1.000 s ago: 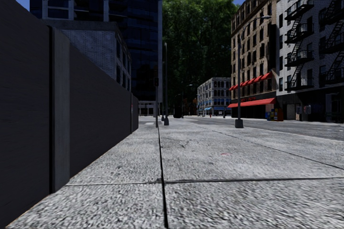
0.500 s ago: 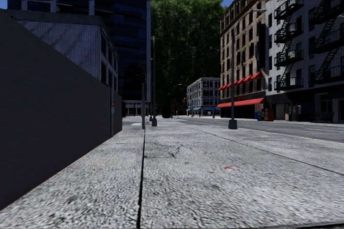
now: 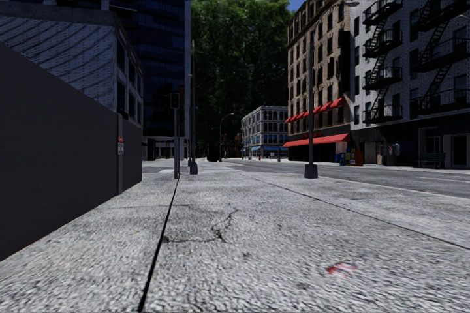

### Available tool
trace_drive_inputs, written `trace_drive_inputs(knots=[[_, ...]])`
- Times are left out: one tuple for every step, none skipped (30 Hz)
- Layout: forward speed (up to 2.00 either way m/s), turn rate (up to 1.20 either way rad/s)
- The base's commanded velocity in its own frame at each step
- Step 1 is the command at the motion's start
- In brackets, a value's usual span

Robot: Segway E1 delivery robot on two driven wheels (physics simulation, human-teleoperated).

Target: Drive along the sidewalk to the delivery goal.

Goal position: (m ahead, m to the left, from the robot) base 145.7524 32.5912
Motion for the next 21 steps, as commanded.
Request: trace_drive_inputs(knots=[[2.0,-0.26],[2.0,-0.26],[2.0,-0.26],[2.0,-0.26],[2.0,-0.26],[2.0,-0.22],[2.0,0.0],[2.0,0.0],[2.0,0.0],[2.0,0.0],[2.0,0.0],[2.0,0.0],[2.0,0.0],[2.0,0.0],[2.0,0.0],[2.0,0.0],[2.0,0.0],[2.0,0.0],[2.0,0.0],[2.0,0.0],[2.0,0.0]])
